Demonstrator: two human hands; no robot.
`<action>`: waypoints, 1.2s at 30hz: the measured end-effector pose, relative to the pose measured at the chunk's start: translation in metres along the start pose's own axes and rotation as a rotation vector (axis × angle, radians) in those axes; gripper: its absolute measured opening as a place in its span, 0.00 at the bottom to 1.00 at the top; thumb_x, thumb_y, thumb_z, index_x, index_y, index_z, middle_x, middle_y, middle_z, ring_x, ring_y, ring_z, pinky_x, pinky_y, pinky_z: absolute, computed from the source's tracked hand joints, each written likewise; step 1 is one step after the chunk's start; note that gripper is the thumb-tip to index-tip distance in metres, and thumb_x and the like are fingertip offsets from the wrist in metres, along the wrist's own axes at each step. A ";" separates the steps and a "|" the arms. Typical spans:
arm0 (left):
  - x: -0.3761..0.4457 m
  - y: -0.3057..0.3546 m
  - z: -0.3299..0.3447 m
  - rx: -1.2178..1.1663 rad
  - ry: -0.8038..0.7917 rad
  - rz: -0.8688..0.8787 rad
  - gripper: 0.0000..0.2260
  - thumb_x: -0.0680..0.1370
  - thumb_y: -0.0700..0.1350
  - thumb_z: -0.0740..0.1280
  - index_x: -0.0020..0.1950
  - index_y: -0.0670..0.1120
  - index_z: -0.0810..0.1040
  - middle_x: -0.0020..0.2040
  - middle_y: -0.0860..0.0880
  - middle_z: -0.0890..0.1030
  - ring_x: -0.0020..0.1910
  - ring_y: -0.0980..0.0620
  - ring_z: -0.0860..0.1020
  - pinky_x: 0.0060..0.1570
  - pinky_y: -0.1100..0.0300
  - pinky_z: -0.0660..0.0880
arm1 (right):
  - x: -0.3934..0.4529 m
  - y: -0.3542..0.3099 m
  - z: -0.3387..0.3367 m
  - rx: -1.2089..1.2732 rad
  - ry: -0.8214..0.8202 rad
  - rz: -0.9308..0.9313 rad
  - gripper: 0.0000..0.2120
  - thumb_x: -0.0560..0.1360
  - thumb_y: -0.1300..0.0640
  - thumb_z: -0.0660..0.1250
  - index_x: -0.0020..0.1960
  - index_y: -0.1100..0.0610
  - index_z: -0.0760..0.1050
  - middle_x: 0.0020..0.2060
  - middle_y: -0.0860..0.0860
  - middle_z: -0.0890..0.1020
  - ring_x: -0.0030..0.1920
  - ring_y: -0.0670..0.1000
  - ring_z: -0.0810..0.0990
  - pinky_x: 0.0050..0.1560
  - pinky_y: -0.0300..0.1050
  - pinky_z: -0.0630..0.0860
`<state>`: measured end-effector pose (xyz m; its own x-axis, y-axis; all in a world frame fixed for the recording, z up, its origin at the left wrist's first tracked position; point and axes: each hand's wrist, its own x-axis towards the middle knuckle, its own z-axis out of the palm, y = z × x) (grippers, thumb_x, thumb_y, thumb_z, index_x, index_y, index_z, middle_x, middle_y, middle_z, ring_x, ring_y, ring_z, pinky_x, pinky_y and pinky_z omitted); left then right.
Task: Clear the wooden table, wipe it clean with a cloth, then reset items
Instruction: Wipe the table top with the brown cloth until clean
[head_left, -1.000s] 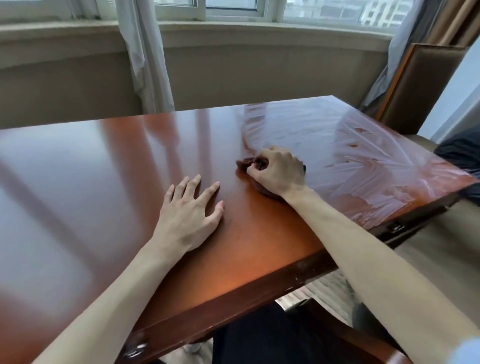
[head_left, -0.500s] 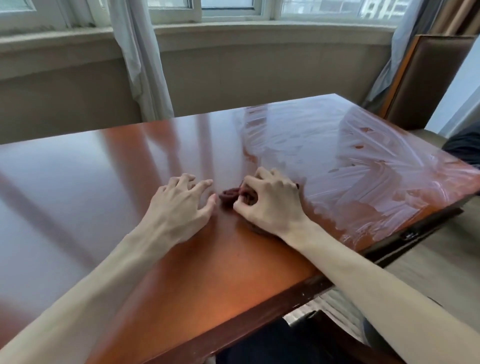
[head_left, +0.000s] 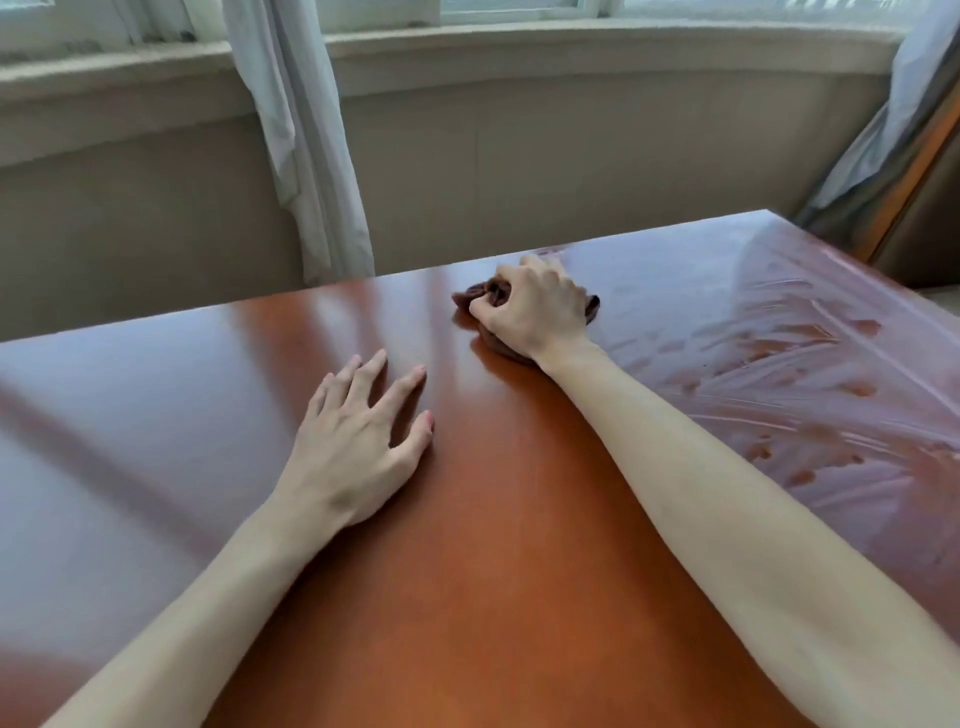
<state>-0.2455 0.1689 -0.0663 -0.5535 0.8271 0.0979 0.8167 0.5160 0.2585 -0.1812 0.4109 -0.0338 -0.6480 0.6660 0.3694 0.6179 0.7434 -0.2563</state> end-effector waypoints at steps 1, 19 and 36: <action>-0.001 0.001 -0.002 0.010 -0.003 0.004 0.32 0.76 0.67 0.44 0.80 0.63 0.58 0.82 0.49 0.55 0.81 0.47 0.49 0.80 0.49 0.46 | -0.006 -0.002 -0.004 -0.001 0.000 0.000 0.15 0.71 0.39 0.67 0.45 0.50 0.80 0.47 0.51 0.80 0.53 0.60 0.78 0.45 0.50 0.67; 0.000 0.003 -0.004 0.030 -0.017 0.010 0.25 0.83 0.61 0.54 0.80 0.60 0.60 0.81 0.45 0.57 0.80 0.43 0.53 0.78 0.48 0.48 | -0.167 -0.022 -0.063 0.043 0.018 -0.136 0.13 0.70 0.39 0.66 0.43 0.48 0.81 0.42 0.47 0.79 0.46 0.55 0.78 0.45 0.48 0.75; -0.092 -0.032 -0.080 0.112 -0.295 0.123 0.41 0.68 0.80 0.45 0.79 0.68 0.54 0.82 0.51 0.57 0.81 0.48 0.52 0.78 0.46 0.54 | -0.290 -0.081 -0.100 0.206 -0.069 -0.432 0.10 0.69 0.44 0.67 0.44 0.49 0.81 0.42 0.48 0.79 0.45 0.54 0.77 0.49 0.49 0.76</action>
<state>-0.2340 0.0583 -0.0070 -0.3915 0.9053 -0.1649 0.8964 0.4157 0.1537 0.0015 0.1515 -0.0312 -0.8582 0.2911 0.4229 0.1892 0.9451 -0.2666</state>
